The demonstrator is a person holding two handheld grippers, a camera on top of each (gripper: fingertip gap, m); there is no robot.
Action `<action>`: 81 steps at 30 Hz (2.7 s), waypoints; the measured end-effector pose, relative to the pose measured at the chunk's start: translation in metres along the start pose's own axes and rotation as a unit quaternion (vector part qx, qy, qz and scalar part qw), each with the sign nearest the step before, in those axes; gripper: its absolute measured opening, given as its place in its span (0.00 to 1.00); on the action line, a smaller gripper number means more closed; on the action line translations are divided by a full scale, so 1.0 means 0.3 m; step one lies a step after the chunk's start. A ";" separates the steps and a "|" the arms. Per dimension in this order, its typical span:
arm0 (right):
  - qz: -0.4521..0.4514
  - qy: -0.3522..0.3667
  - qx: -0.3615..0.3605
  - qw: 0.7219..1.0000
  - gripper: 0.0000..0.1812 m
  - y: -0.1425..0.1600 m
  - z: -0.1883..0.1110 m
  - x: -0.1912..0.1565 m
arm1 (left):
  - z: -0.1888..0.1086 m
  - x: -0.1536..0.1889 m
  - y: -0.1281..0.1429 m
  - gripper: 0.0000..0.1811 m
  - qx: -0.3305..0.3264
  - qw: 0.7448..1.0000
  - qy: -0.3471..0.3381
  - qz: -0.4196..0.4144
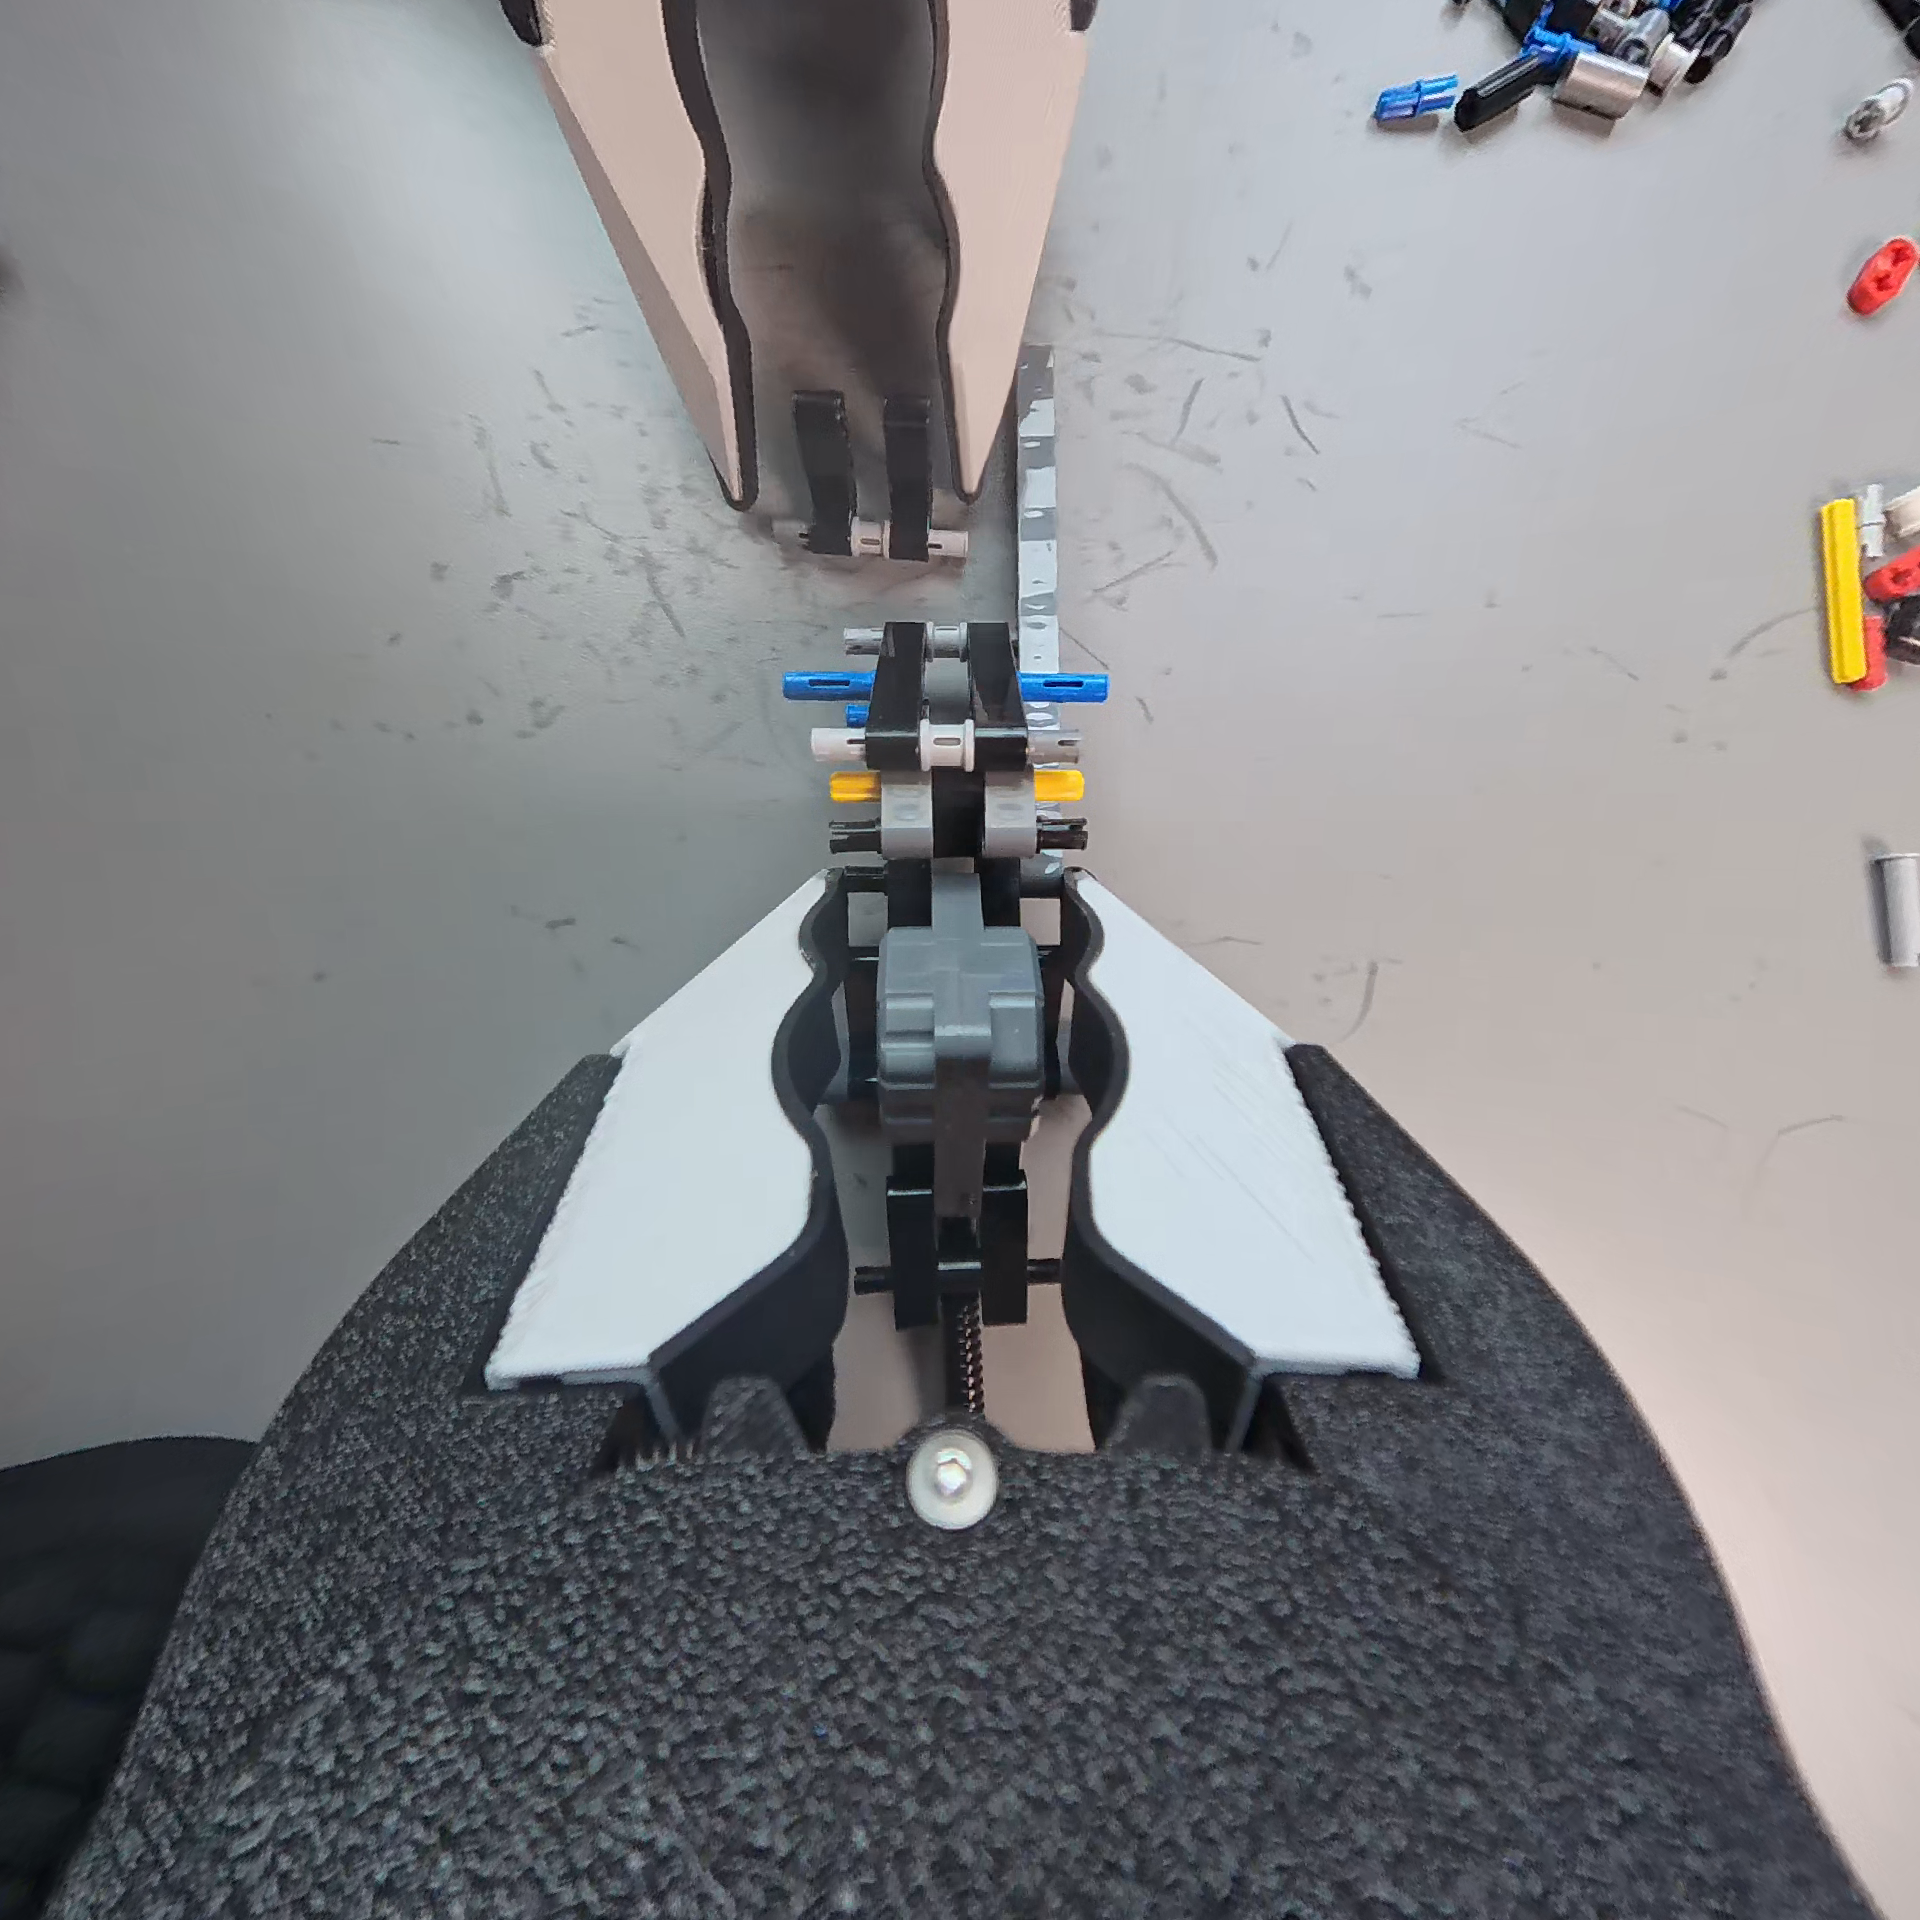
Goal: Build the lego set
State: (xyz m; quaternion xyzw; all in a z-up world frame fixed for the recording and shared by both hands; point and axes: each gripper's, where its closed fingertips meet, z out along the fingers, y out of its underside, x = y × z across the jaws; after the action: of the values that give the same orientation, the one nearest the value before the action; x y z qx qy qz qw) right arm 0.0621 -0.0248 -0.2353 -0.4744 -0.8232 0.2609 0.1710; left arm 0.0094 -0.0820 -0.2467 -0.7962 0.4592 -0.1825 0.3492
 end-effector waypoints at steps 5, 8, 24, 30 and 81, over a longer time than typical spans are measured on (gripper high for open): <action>0.004 0.001 0.001 1.000 0.22 0.000 0.001 0.001 | -0.006 -0.012 -0.015 0.23 0.008 1.000 -0.015 -0.004; 0.008 -0.001 0.004 1.000 0.22 0.001 0.001 0.001 | -0.007 -0.017 -0.023 0.23 0.015 1.000 -0.020 -0.007; 0.010 0.000 0.000 1.000 0.22 -0.001 0.005 -0.001 | -0.030 -0.051 -0.042 0.16 0.050 0.997 -0.051 0.009; 0.011 -0.002 0.005 1.000 0.22 -0.007 0.008 -0.004 | -0.017 -0.050 -0.032 0.16 0.035 0.998 -0.044 0.005; -0.046 -0.030 0.017 0.998 0.22 -0.011 0.008 -0.047 | -0.009 -0.021 -0.017 0.23 0.022 1.000 0.013 -0.012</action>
State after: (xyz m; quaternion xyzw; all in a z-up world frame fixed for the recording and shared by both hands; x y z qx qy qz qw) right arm 0.0657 -0.0391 -0.2357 -0.4252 -0.8442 0.2807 0.1664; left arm 0.0076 -0.0758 -0.2408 -0.7917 0.4495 -0.2067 0.3583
